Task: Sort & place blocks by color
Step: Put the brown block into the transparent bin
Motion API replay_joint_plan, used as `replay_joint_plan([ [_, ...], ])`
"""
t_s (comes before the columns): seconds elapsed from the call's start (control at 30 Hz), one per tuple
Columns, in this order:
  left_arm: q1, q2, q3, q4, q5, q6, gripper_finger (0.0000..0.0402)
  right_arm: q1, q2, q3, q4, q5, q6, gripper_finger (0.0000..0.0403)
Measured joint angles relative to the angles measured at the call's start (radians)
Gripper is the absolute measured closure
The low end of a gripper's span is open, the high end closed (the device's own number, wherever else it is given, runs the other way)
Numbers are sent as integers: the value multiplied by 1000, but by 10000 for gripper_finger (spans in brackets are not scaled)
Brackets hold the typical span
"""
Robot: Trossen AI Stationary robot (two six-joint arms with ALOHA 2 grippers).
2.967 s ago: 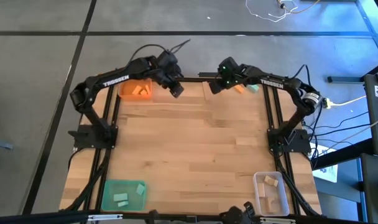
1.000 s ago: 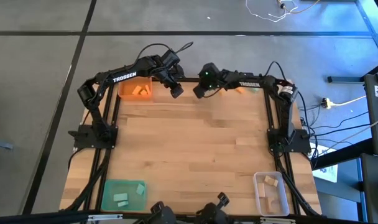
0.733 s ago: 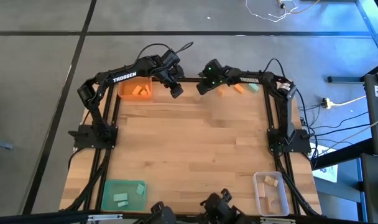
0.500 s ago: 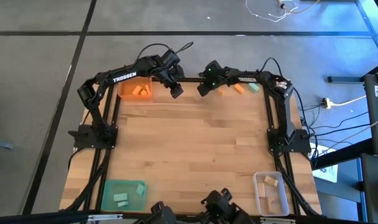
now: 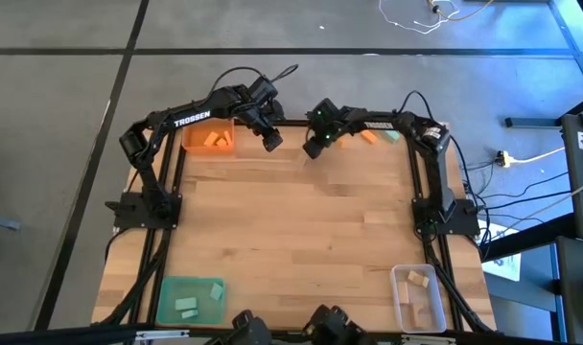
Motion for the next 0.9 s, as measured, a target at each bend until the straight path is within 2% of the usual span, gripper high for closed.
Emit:
replay_joint_plan([
  [0.23,0,0,0,0,0,0,245,86,1,-2,-32,-93,-62,403],
  [0.47,0,0,0,-22,0,0,245,131,-13,29,-78,-3,-82,403],
  [0.73,0,0,0,-72,-6,42,245,138,-82,197,-489,34,-297,403],
  [0.9,0,0,0,-108,-9,47,245,163,-91,260,-668,-69,-391,403],
])
